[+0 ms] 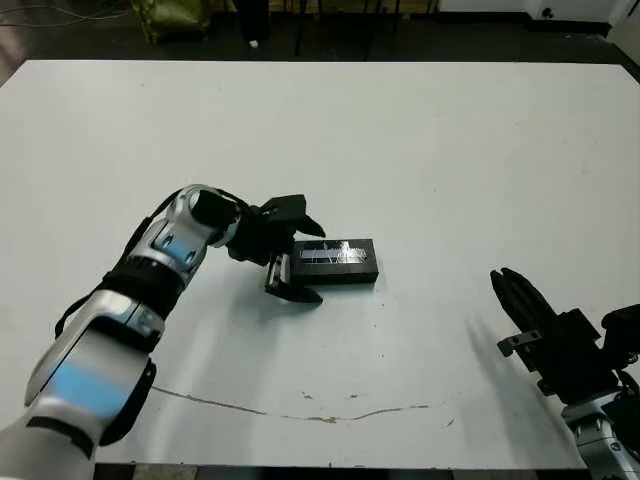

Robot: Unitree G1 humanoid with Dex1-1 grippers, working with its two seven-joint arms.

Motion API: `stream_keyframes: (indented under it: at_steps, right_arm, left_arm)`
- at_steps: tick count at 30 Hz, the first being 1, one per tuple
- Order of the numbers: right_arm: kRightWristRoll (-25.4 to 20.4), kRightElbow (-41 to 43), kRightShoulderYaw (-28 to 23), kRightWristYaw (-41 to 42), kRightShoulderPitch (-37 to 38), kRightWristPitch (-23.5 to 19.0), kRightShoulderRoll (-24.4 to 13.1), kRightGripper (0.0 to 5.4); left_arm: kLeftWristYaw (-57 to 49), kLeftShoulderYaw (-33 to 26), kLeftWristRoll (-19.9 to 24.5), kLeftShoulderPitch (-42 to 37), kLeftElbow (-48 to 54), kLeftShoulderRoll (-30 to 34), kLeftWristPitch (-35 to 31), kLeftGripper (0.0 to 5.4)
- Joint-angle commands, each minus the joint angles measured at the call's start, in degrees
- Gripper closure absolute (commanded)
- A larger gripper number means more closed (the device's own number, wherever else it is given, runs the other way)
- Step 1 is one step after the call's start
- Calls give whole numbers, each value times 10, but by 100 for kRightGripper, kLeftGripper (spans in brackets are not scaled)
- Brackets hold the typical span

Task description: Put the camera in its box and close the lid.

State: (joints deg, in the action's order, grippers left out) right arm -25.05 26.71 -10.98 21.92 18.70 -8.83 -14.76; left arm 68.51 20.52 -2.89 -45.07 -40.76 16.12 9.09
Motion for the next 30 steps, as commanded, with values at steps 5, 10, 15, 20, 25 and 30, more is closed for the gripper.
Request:
stream_keyframes:
  at_steps: [5, 10, 15, 20, 25, 30]
  right_arm:
    - [-2, -5, -2, 0, 9, -5, -2, 540]
    - [-1, -9, -2, 3, 9, 3, 0, 540]
    - [3, -18, -4, 4, 6, 7, -2, 540]
    - [3, -20, -3, 5, 5, 9, -2, 540]
    - [-7, -14, -3, 4, 5, -1, -2, 540]
    - [1, -13, -2, 4, 8, 7, -2, 540]
  left_arm:
    - [-46, -5, -8, 46, 18, 0, 35, 1]
    - [-32, 2, -3, 49, 32, 0, 17, 1]
    - [21, 6, 21, 48, 54, 3, -34, 1]
    - [49, 12, 26, 52, 94, 9, -77, 1]
    - [49, 12, 30, 63, 133, 12, -111, 1]
    - [27, 8, 31, 74, 151, 10, -105, 1]
